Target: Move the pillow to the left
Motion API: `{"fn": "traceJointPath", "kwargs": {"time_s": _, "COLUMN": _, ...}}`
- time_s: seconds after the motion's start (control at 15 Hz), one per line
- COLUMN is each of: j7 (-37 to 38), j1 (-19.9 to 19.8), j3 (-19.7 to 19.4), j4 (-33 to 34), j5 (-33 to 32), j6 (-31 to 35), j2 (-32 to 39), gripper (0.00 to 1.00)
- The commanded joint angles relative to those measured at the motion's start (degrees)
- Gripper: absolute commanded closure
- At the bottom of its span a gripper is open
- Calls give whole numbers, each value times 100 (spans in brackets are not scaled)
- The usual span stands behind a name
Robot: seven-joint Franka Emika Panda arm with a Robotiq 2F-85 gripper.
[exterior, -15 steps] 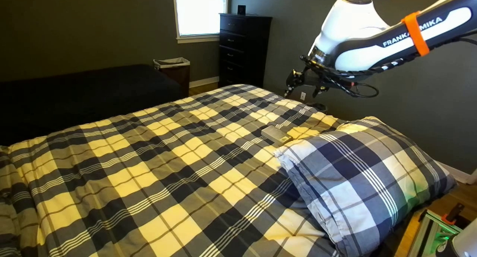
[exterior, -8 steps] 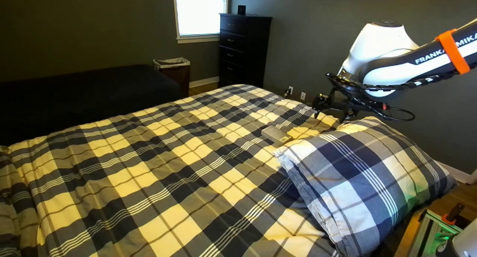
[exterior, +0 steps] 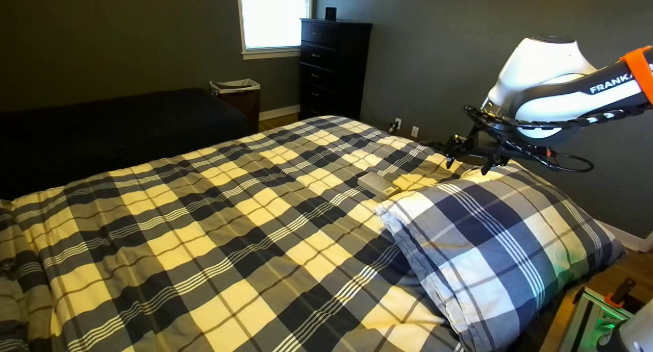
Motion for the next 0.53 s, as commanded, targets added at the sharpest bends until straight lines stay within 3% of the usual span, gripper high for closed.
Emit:
{"fn": "traceJointPath", "kwargs": {"time_s": 0.0, "j7": -526, "j1": -176, "j3": -248, "j4": -86, "j5": 419, "j6": 167, "j2": 2, "gripper": 0}}
{"fn": "traceJointPath", "kwargs": {"time_s": 0.47, "j7": -2683, "j1": -329, "j3": -1310, "j4": 268, "j5": 1635, "j6": -1050, "j2": 228, "gripper": 0}}
